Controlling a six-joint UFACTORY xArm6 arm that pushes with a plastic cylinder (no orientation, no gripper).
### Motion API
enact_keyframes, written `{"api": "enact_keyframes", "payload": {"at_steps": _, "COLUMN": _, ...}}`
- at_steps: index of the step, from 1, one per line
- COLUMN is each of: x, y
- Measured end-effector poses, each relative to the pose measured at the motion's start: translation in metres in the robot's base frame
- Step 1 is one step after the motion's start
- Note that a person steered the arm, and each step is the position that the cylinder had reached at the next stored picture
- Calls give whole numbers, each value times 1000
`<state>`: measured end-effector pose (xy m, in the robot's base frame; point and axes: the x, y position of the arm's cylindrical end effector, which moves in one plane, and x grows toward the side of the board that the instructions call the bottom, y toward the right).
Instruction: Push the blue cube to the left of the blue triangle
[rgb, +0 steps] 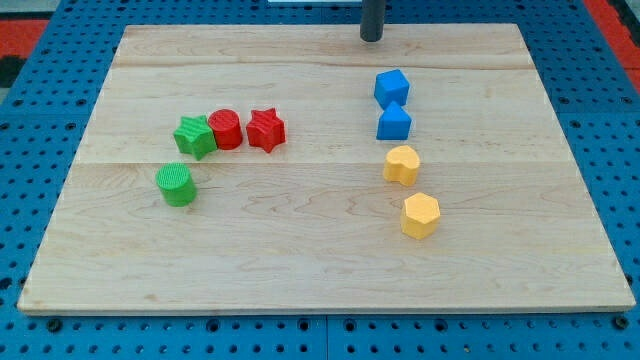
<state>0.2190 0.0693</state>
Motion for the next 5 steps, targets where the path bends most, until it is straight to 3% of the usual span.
{"api": "enact_keyframes", "payload": {"at_steps": 3, "x": 80, "y": 34}}
{"api": "enact_keyframes", "payload": {"at_steps": 4, "x": 110, "y": -10}}
{"api": "enact_keyframes", "payload": {"at_steps": 5, "x": 113, "y": -41}}
